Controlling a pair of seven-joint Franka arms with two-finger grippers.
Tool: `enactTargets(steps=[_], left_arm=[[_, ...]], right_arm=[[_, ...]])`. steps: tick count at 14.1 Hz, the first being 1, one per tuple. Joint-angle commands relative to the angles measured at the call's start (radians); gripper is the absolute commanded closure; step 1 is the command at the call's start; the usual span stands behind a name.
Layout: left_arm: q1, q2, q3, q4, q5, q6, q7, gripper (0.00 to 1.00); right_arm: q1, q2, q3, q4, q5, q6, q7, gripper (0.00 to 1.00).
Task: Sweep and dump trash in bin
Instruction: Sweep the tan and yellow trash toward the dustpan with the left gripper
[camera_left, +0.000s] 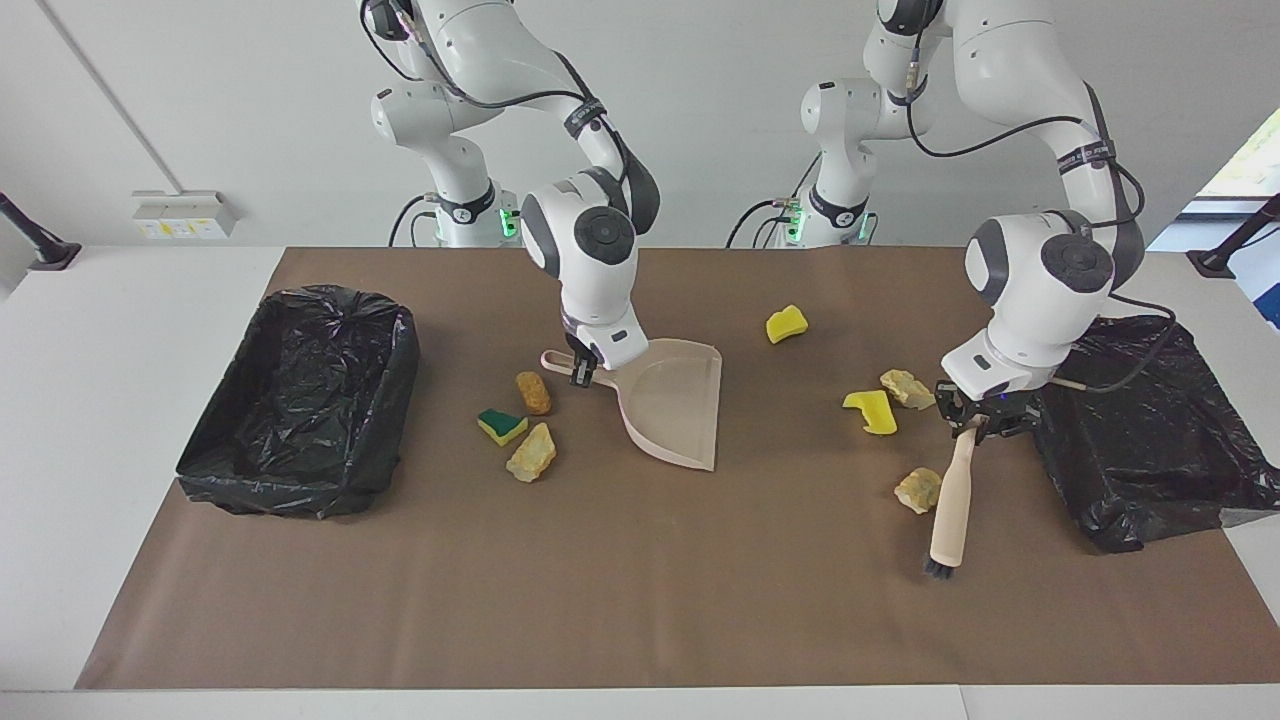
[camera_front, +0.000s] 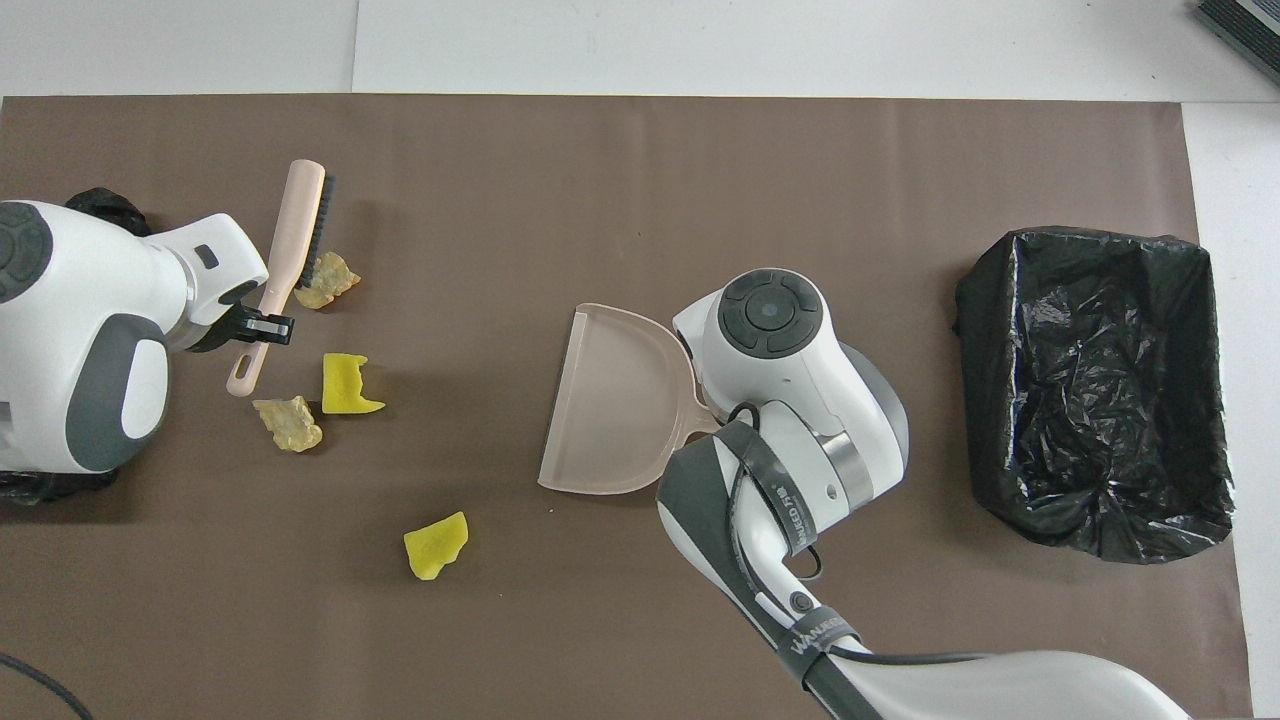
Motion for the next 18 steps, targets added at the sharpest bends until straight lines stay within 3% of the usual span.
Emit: enactTargets(steps=[1,6,9,14,16,18], left_arm=[[0.049,-0.007,-0.012,-0.020,0.019,-0.002,0.245,1.00],[0.014,-0.096,-0.020,-0.153,0.012,-0.089,0.279,1.00],[-0.066,-0.143,-0.021,-0.180,0.007,-0.179,0.185,1.00],[-0.206,-0.271,-0.020,-0.189,0.007,-0.365,-0.134,1.00],[-0.215,-0.312,-0.020,-0.189,0.007,-0.417,-0.359,1.00],[-0.203,-0.348,-0.017,-0.195,0.007,-0.469,-0.461,1.00]], right_arm=[[-0.009,-0.008,0.006,-0.037,-0.018,0.020,-0.025,1.00],[-0.008,-0.011,0.006,-0.042,-0.018,0.017,-0.022,1.00],[-0.009,-0.008,0.006,-0.024,-0.015,0.000,0.019,1.00],[-0.009,-0.007,0.007,-0.021,-0.008,0.000,0.035,1.00],[-0.009,-0.007,0.007,-0.022,-0.008,0.000,0.035,1.00],[-0.009,-0.007,0.007,-0.022,-0.008,0.000,0.035,1.00]])
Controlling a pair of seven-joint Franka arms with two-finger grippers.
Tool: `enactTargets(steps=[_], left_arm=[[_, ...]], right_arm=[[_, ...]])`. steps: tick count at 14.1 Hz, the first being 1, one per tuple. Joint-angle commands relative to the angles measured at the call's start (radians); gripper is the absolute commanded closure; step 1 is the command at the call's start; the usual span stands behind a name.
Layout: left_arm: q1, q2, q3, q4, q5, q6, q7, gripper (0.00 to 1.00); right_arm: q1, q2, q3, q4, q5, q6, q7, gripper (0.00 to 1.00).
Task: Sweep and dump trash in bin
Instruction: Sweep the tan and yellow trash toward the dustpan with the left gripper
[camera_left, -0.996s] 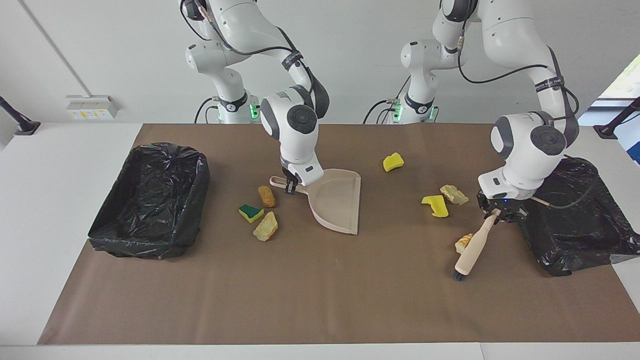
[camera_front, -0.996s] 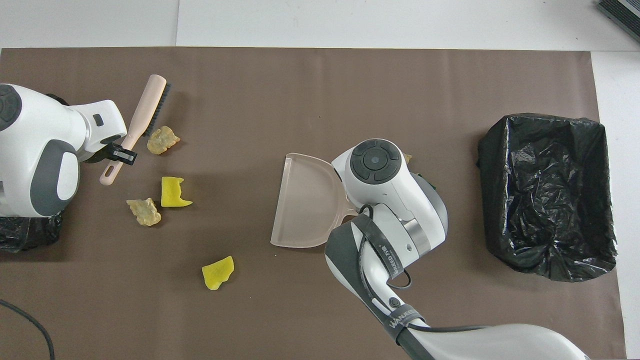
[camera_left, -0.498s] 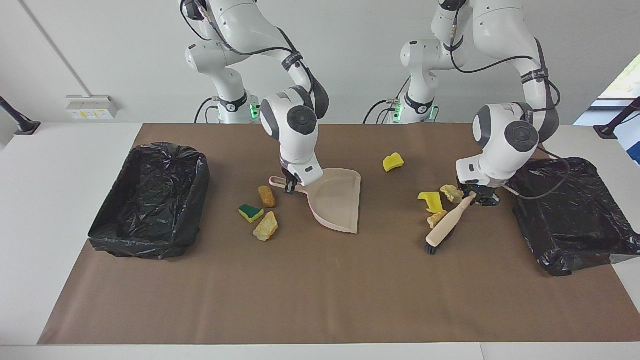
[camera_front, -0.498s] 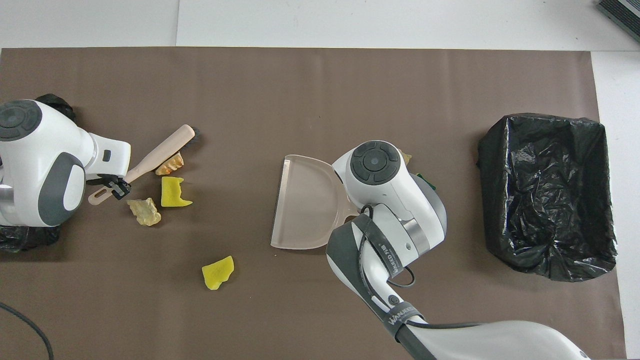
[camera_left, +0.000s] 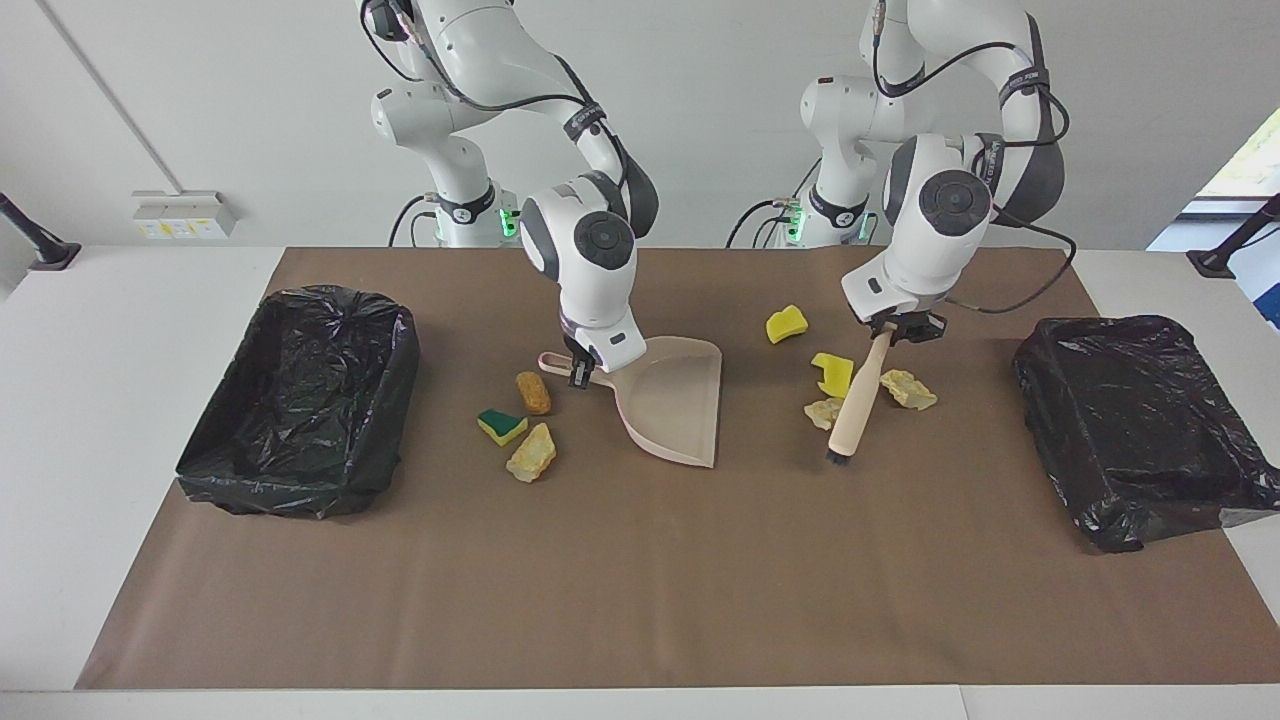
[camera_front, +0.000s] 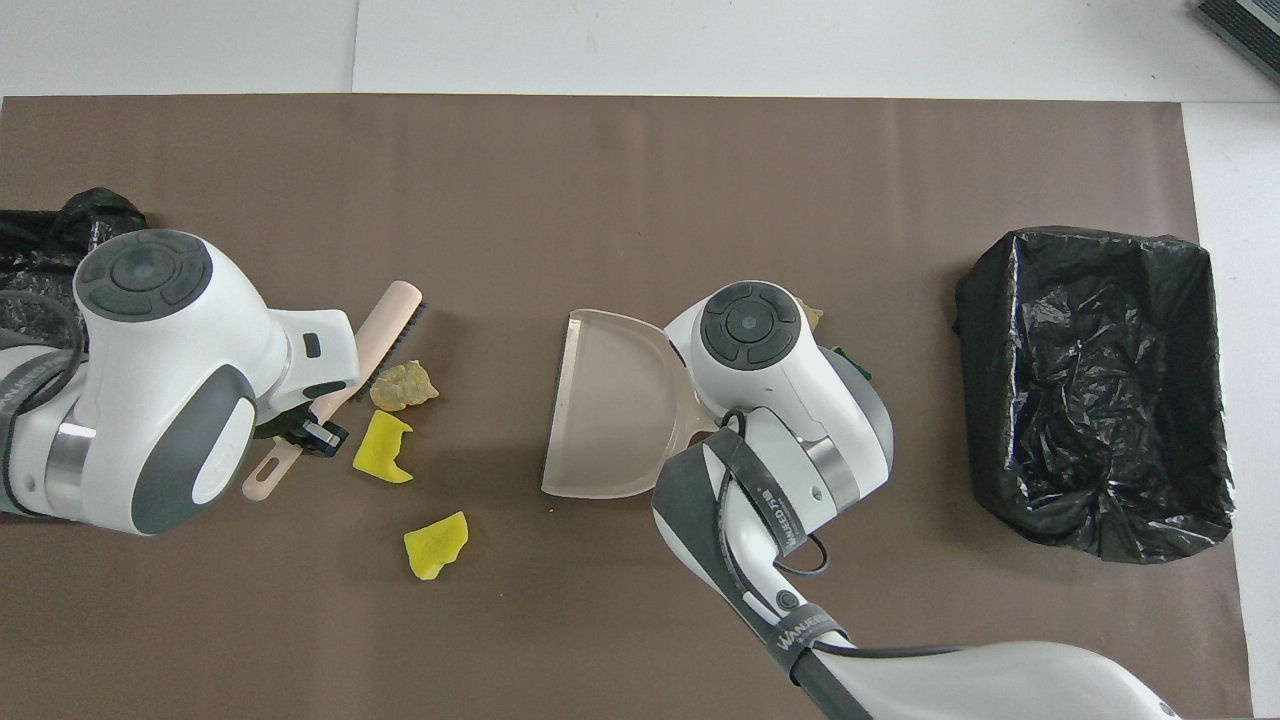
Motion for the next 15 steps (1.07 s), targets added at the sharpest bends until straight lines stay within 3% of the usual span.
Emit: enactTargets(steps=[1,5,8,11,15], left_arm=[[0.013,-0.091,0.020,-0.062,0.006,-0.034,-0.116,1.00],[0.156,-0.180,0.020,-0.204,0.046,0.036,-0.277,1.00],[0.281,-0.250,0.017,-0.330,0.046,0.133,-0.293,1.00],[0.252,-0.290,0.012,-0.428,0.046,0.168,-0.441,1.00],[0.082,-0.232,0.011,-0.442,0.035,0.216,-0.625,1.00]], right_arm=[[-0.009,-0.006,0.007,-0.009,-0.004,0.003,0.025,1.00],[-0.009,-0.008,0.007,-0.002,-0.038,-0.035,0.011,1.00],[0.018,-0.009,0.009,0.015,-0.081,-0.106,0.017,1.00],[0.020,-0.009,0.009,0.027,-0.081,-0.134,0.025,1.00],[0.020,-0.009,0.010,0.026,-0.081,-0.134,0.038,1.00]])
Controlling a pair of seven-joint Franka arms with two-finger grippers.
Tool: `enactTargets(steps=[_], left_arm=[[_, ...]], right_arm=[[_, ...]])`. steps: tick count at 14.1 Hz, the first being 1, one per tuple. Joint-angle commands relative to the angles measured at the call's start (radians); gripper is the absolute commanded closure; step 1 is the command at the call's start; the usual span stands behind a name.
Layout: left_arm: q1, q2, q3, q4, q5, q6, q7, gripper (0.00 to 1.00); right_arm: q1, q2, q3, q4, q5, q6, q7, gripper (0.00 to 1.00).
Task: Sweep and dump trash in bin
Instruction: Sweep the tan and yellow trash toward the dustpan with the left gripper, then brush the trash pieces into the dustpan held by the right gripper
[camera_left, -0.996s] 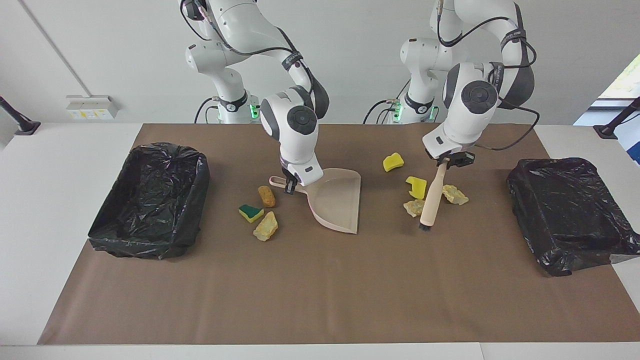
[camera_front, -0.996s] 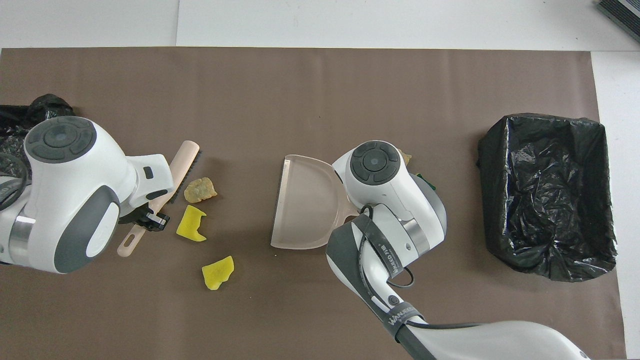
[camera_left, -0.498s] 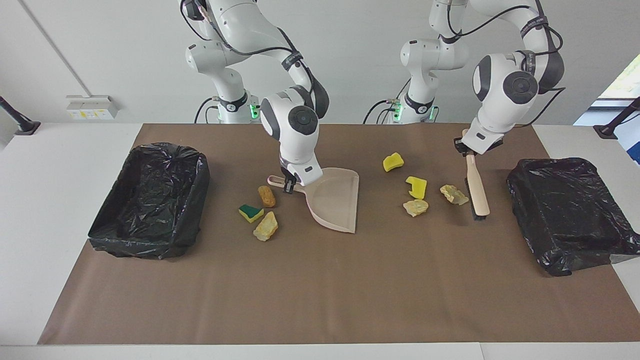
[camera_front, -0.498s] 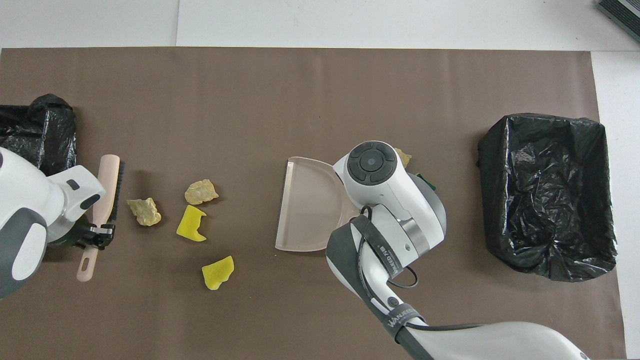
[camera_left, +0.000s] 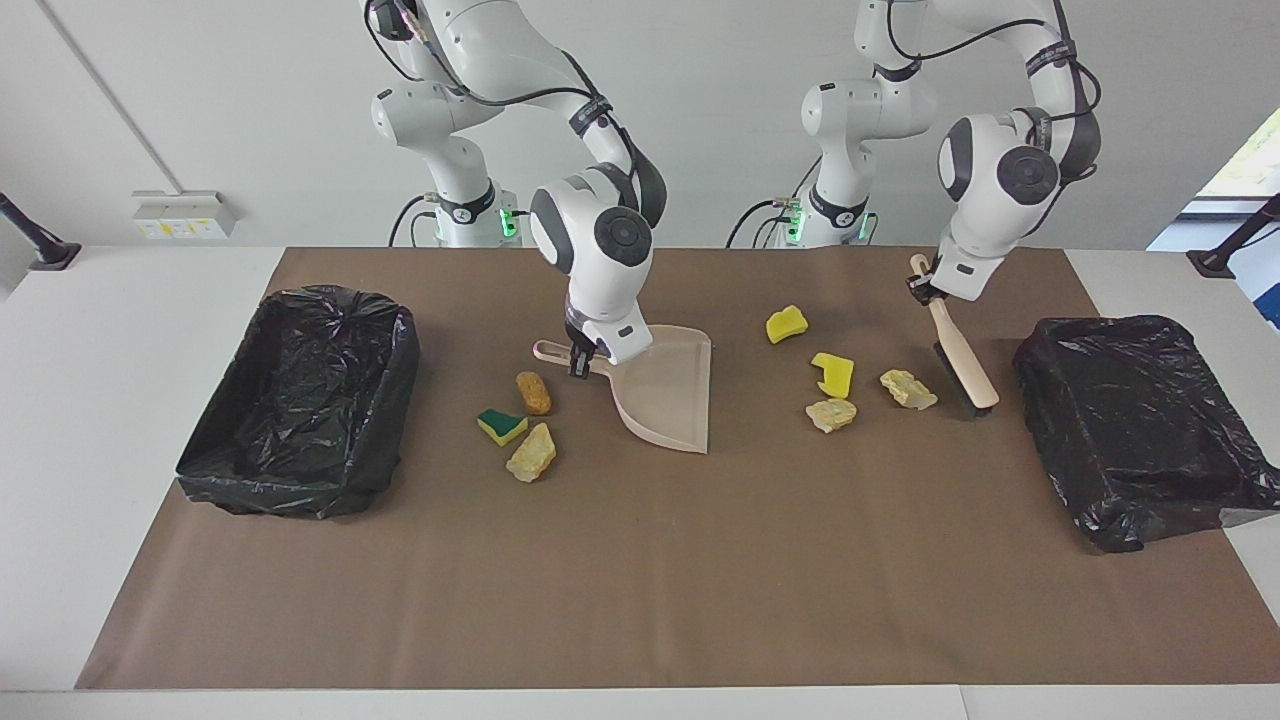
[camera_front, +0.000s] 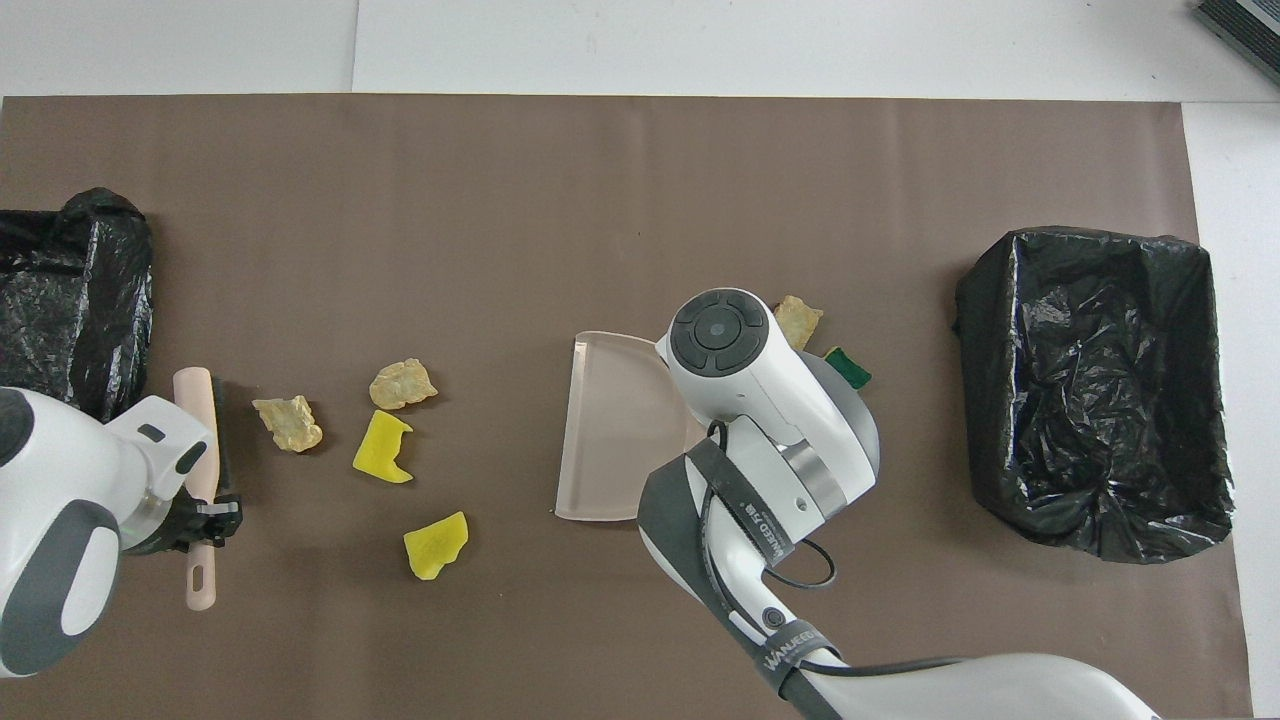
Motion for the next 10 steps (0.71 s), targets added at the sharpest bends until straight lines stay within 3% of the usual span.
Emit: enactTargets(steps=[1,4,10], left_arm=[[-0.132,0.039,0.005,-0.010,0.000,0.058,-0.147,1.00],[-0.247,0.133,0.005,0.055,-0.124,0.109,-0.175,1.00],[-0.465,0.210,0.003,0.106,-0.190,0.219,-0.088,1.00]], right_arm=[[-0.002,-0.009,0.005,0.001,-0.026,-0.026,0.038,1.00],[-0.002,-0.009,0.005,0.001,-0.026,-0.026,0.044,1.00],[-0.005,-0.009,0.007,-0.002,-0.025,-0.023,0.046,1.00]])
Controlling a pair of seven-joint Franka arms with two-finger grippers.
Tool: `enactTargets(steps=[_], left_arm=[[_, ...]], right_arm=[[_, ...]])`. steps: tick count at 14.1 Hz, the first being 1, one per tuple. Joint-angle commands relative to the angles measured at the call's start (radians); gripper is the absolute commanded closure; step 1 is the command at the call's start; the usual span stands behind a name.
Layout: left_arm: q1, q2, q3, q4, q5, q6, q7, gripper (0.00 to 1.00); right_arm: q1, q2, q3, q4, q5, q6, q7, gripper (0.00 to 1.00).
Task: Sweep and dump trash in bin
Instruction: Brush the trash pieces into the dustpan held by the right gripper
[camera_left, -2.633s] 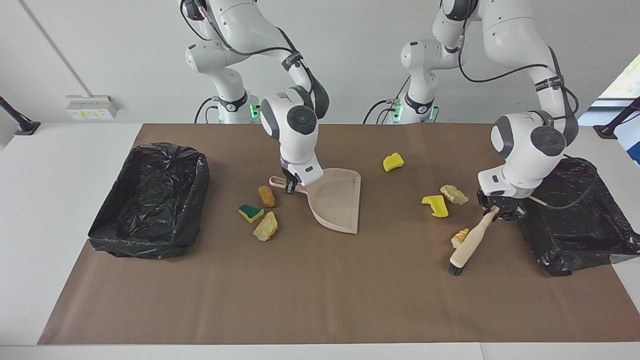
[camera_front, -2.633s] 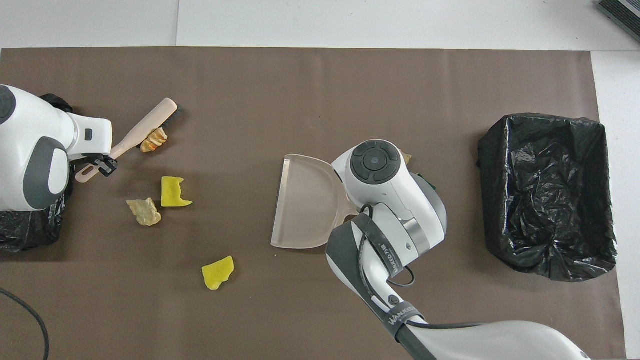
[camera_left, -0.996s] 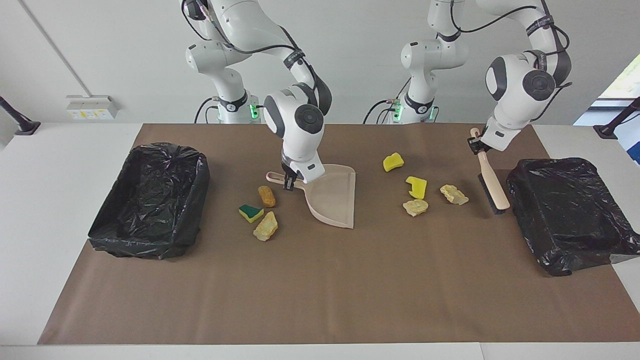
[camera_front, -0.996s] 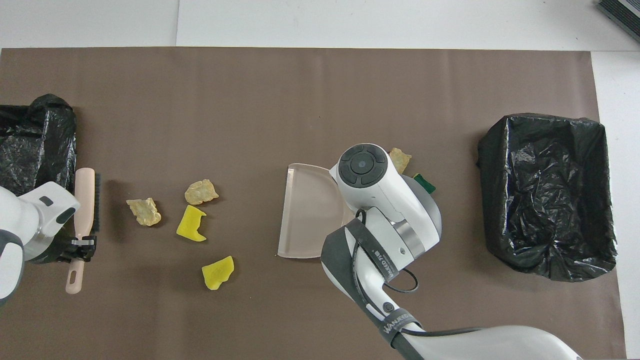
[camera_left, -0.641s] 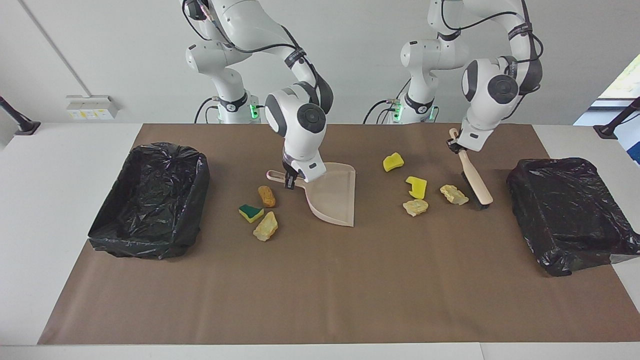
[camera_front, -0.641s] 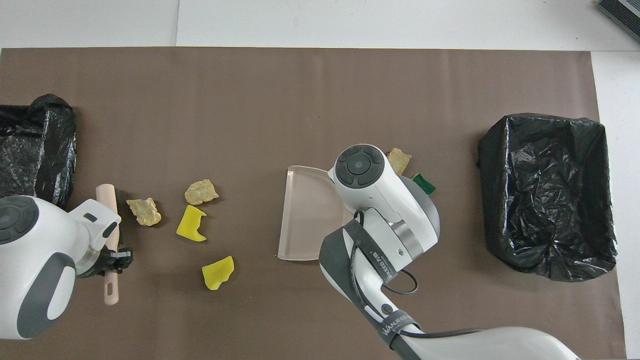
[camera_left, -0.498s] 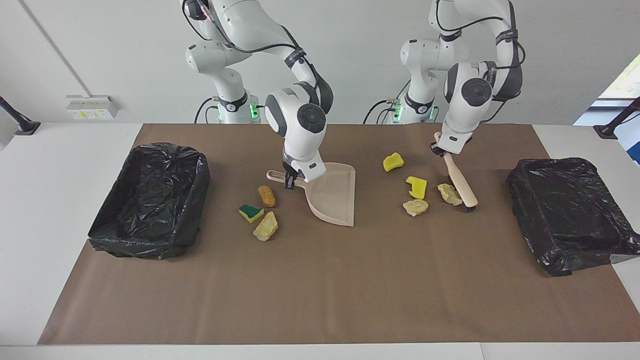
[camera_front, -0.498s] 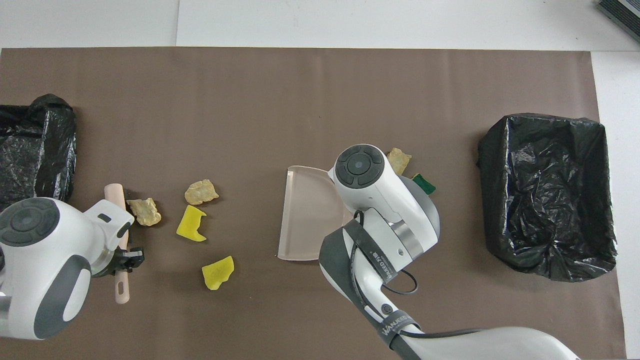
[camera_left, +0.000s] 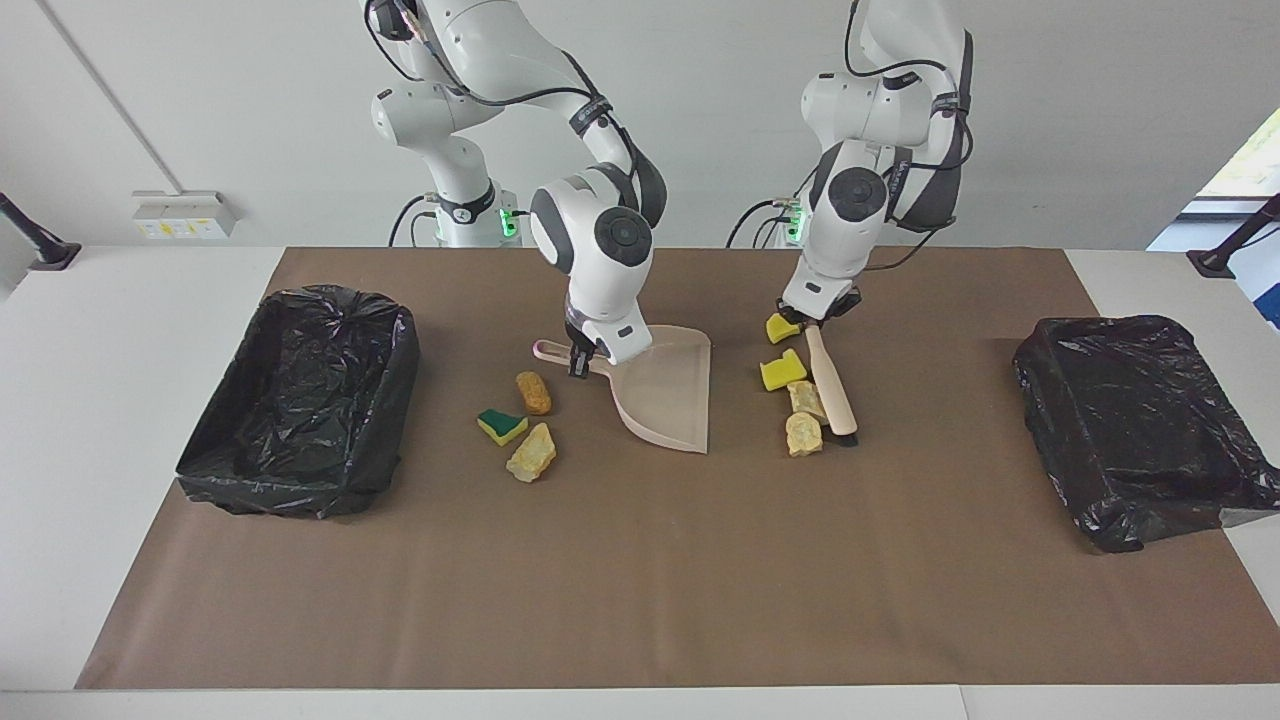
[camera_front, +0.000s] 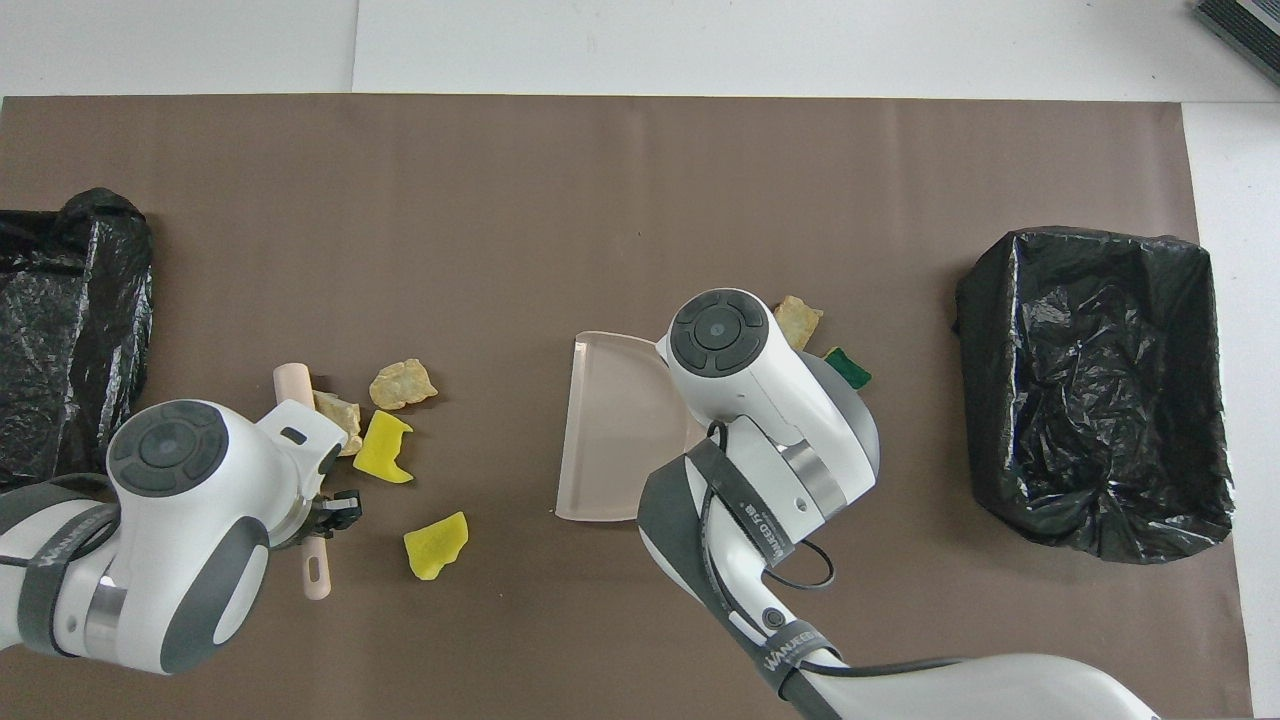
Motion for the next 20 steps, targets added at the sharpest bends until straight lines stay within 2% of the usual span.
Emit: enactTargets(steps=[1,5,6,8,11,13,16,18,20], left_arm=[[-0.087,0.034,0.014,0.019,-0.082,0.037,0.086,1.00],[-0.190,0.057,0.015,0.096,-0.200,0.028,0.074,1.00],[-0.194,0.066,0.015,0.125,-0.231,0.022,0.067,1.00],[-0.188,0.039,0.015,0.133,-0.265,-0.012,0.059,1.00],[-0.176,-0.045,0.029,0.133,-0.265,-0.191,0.054,1.00],[-0.122,-0.105,0.029,0.121,-0.251,-0.317,0.002,1.00],[-0.096,-0.194,0.024,0.070,-0.135,-0.458,-0.094,1.00],[-0.105,-0.257,0.017,-0.005,-0.116,-0.460,-0.293,1.00],[-0.108,-0.309,0.015,-0.069,-0.114,-0.456,-0.411,1.00]], right_arm=[[-0.005,-0.009,0.005,-0.004,-0.025,-0.020,0.038,1.00],[-0.005,-0.009,0.005,-0.004,-0.025,-0.020,0.038,1.00],[-0.005,-0.009,0.005,-0.004,-0.025,-0.020,0.038,1.00],[-0.005,-0.009,0.005,-0.004,-0.025,-0.020,0.038,1.00],[-0.005,-0.009,0.005,-0.004,-0.023,-0.019,0.038,1.00],[-0.005,-0.009,0.005,-0.004,-0.023,-0.019,0.038,1.00],[-0.005,-0.009,0.005,-0.005,-0.023,-0.017,0.038,1.00],[-0.007,-0.009,0.005,-0.005,-0.022,-0.015,0.038,1.00],[-0.010,-0.009,0.005,-0.007,-0.023,-0.014,0.036,1.00]])
